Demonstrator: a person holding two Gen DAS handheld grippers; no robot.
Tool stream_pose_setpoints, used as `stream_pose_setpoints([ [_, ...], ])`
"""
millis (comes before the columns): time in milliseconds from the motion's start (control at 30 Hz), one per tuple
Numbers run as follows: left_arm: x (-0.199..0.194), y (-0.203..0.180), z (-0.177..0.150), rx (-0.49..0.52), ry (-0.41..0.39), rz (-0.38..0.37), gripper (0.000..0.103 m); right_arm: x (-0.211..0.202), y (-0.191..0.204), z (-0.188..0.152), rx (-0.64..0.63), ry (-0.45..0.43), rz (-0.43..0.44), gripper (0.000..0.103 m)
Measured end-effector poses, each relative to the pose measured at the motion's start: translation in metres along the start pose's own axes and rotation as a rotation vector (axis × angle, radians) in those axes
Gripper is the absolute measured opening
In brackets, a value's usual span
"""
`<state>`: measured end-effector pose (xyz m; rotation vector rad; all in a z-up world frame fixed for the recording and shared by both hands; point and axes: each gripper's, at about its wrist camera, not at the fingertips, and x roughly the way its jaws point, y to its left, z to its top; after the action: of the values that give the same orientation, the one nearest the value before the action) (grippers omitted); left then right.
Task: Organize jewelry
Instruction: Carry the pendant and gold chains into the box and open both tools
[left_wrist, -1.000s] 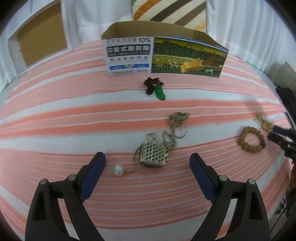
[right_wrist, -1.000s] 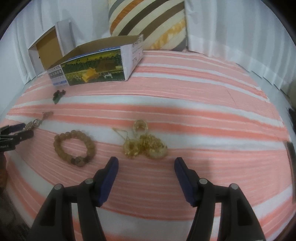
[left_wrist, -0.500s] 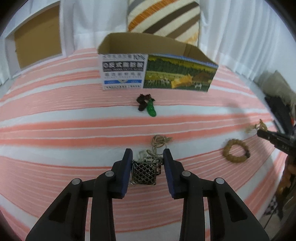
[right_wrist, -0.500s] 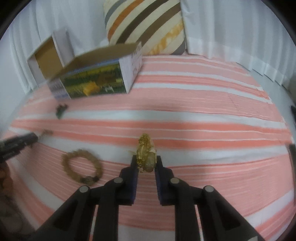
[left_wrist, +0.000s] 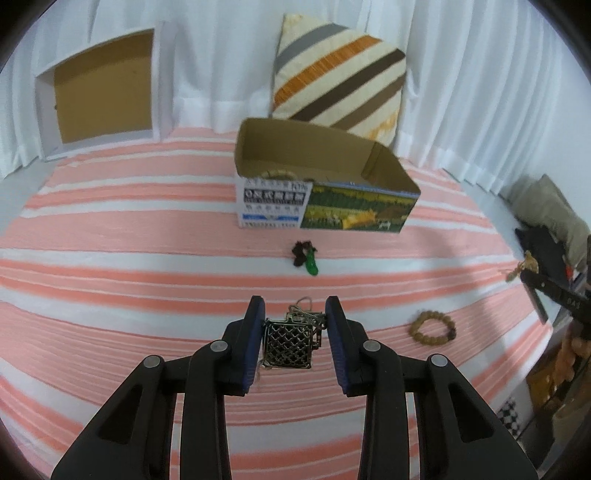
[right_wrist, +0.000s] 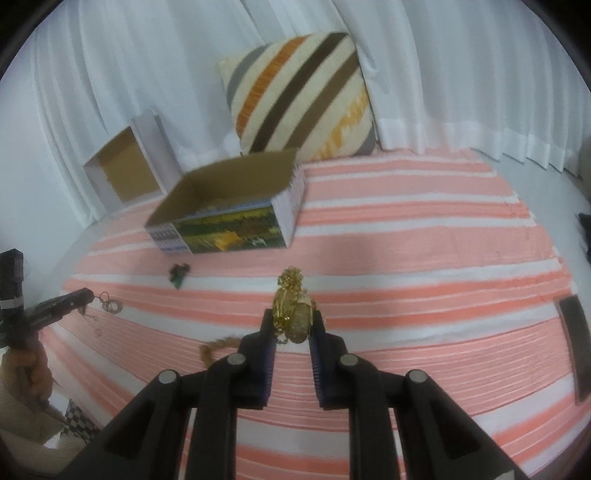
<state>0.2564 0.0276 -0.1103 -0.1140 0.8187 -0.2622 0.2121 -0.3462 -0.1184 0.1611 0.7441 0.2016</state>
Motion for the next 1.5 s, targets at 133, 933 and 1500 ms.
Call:
stream_pose_setpoints([
  [133, -0.015, 0.008, 0.006, -0.025, -0.008, 0.001, 0.033, -0.004, 0.015, 0.007, -0.029, -0.017, 0.022, 0.017],
  [933, -0.013, -0.021, 0.152, 0.035, -0.104, -0.097, 0.033, 0.045, 0.076, 0.128, -0.094, -0.036, 0.139, 0.017],
  [1500, 0.158, -0.043, 0.234, 0.029, -0.002, -0.044, 0.033, 0.208, 0.084, 0.225, -0.149, 0.039, 0.070, 0.017],
])
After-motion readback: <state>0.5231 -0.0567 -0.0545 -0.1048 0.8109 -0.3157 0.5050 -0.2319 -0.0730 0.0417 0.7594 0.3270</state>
